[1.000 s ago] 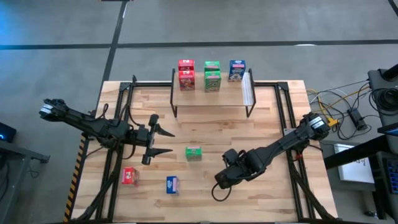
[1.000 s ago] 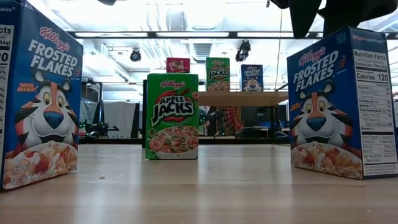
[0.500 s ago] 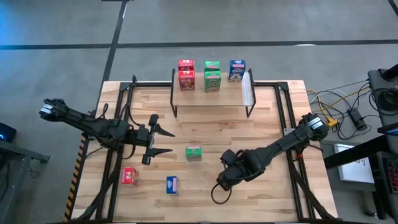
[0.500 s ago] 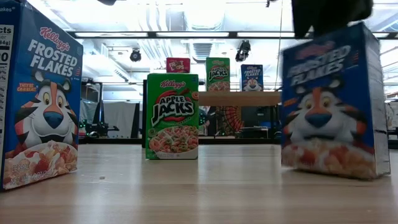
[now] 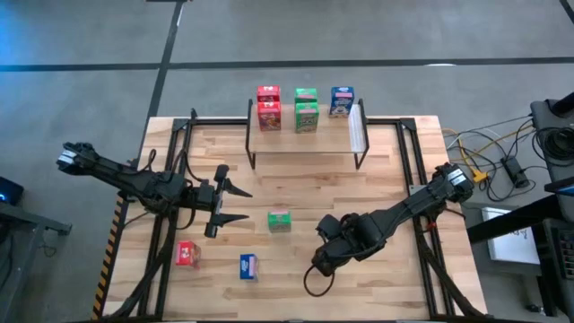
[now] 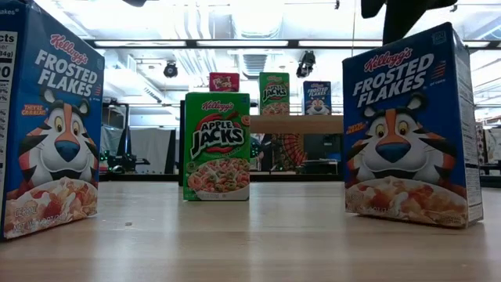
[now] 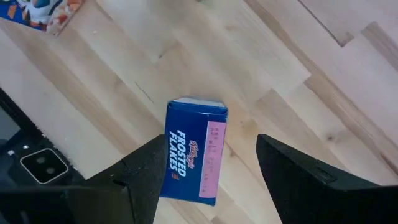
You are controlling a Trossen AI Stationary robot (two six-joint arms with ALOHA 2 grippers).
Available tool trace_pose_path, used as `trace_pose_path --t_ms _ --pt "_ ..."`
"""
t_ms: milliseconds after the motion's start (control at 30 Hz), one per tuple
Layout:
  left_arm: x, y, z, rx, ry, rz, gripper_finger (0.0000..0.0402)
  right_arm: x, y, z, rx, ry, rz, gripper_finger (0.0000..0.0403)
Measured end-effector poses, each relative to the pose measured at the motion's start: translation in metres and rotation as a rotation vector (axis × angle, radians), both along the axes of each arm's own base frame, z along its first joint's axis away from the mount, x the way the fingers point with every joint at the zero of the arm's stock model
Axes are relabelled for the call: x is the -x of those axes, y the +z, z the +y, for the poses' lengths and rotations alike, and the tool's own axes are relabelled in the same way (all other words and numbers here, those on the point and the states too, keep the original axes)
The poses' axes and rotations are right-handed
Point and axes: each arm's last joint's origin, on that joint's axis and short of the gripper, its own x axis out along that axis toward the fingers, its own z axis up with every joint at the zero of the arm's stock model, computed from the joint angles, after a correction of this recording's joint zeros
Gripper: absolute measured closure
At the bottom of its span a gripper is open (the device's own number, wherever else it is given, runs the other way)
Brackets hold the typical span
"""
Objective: Stack cereal on shelf
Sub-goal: Put the right blue cereal box on the shelf
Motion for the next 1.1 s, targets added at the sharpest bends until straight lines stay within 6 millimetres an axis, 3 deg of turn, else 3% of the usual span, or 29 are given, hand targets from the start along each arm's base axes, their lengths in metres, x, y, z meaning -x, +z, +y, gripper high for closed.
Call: trace_pose_path --t_ms 567,1100 --pt "0.0 0.0 0.0 0.0 0.0 0.001 0.0167 -0.002 -0.018 0.03 0.006 0.089 -0.016 0.0168" --pt "0.0 -0.001 0.0 -0.001 0.0 0.003 0.0167 -0.005 -0.031 0.033 0.147 0.121 -0.019 0.0168"
